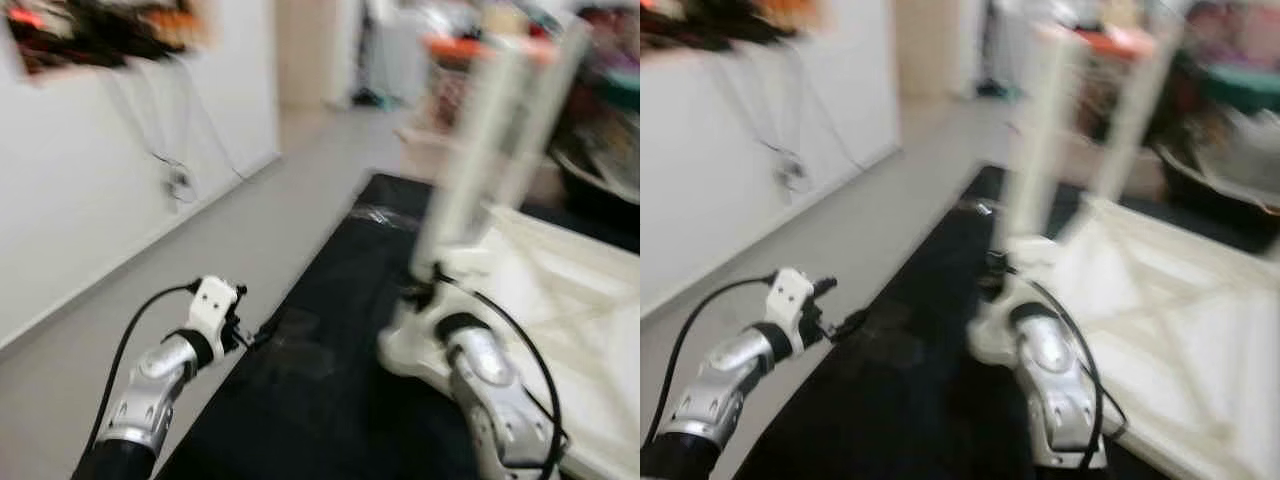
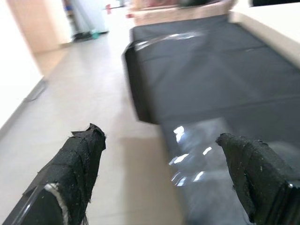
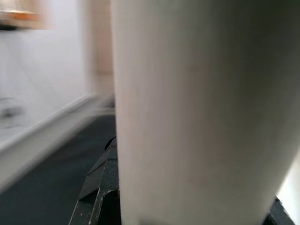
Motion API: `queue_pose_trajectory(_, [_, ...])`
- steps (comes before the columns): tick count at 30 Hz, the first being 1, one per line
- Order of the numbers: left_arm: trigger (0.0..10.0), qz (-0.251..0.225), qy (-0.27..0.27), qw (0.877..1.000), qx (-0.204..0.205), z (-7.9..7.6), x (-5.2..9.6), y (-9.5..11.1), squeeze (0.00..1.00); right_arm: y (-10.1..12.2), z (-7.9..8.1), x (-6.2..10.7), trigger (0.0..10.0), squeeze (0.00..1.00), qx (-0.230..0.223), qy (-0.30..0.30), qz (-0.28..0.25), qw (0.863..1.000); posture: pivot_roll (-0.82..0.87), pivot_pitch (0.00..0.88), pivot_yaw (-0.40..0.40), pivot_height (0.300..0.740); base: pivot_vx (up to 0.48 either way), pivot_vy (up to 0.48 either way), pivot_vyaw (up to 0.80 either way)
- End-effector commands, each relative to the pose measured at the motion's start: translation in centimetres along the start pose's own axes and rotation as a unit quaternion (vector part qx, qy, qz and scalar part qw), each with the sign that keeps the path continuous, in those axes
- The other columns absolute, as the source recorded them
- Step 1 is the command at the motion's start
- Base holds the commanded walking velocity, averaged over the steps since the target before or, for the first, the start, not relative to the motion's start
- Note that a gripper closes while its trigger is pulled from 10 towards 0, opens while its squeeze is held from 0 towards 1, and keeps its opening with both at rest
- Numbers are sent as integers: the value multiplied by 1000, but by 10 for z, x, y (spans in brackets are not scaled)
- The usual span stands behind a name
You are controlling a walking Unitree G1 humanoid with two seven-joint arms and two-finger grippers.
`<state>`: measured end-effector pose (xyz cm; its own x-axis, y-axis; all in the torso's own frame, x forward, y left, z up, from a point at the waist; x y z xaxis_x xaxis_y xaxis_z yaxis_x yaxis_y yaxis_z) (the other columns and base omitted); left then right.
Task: Building children table
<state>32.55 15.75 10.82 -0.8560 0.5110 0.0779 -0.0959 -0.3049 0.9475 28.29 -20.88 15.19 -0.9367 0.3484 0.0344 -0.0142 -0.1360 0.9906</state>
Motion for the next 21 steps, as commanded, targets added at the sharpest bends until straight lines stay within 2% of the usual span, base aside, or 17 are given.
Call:
queue_pose_trajectory(1, [10000,3,-7,1000,-7,-3,-3,1,0,-41,-40,9,0,0,64,-101,96,988,60,0,-42,740,0,0,0])
queue_pose_trajectory(3, [10000,3,-7,1000,-7,-3,-3,1,0,-41,-40,10,0,0,63,-97,97,989,60,0,-42,740,0,0,0])
queue_pose_trajectory(4, [10000,6,-7,1000,-7,-2,0,-1,0,-38,-37,13,6980,0,63,-101,90,989,58,0,-37,740,0,0,0])
queue_pose_trajectory(5, [10000,6,-7,1000,-7,-2,0,-1,0,-38,-37,13,6980,0,63,-101,90,989,58,0,-37,740,0,0,0])
queue_pose_trajectory(6, [10000,9,-7,1000,-7,-2,1,-3,0,-35,-31,14,10000,0,62,-88,86,991,58,0,-39,740,0,0,0])
queue_pose_trajectory(9, [10000,9,-7,1000,-7,-1,1,-3,0,-31,-22,11,10000,0,54,-73,77,993,60,0,-43,740,0,0,0])
queue_pose_trajectory(11, [10000,6,-3,1000,-7,0,-1,-1,0,-13,6,3,10000,0,16,13,34,999,55,0,-46,740,0,0,0])
queue_pose_trajectory(12, [10000,4,-2,1000,-6,0,-2,-1,0,2,19,-2,10000,1000,-10,72,5,997,56,0,-46,740,0,0,0])
queue_pose_trajectory(15, [10000,3,-3,1000,-4,-2,-3,-1,0,23,33,-5,10000,1000,-35,164,-23,986,60,0,-48,740,0,0,0])
queue_pose_trajectory(17, [10000,3,-4,1000,-4,-3,-3,-1,0,25,35,-6,10000,1000,-35,185,-20,982,60,0,-48,740,0,0,0])
queue_pose_trajectory(18, [10000,2,-5,1000,-5,-3,-1,-1,0,35,38,-7,10000,0,1,266,-38,963,65,0,-50,740,0,0,0])
queue_pose_trajectory(19, [10000,2,-5,1000,-5,-3,-1,-1,0,35,38,-7,10000,0,1,266,-38,963,65,0,-50,740,0,0,0])
queue_pose_trajectory(20, [10000,4,-3,1000,-6,0,-1,-1,0,39,44,-1,10000,0,19,354,-34,934,68,0,-52,740,0,0,0])
queue_pose_trajectory(21, [10000,6,-1,1000,-8,1,-1,-2,0,38,46,2,10000,0,21,386,-27,922,68,0,-52,740,0,0,0])
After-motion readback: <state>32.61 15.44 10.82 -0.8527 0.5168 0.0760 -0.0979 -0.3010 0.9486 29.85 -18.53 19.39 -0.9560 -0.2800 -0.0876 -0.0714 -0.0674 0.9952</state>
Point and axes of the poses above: a point about 5 cm out from each wrist's last joint towards the gripper, its own x axis pointing back from the gripper into the wrist, its own y axis along the axis of the wrist's last joint, z = x × y, the point moved 2 cm from there along -x, pointing out of the wrist towards the gripper, and after that the axes turned 10 degrees about -x, right-handed, at the moved point
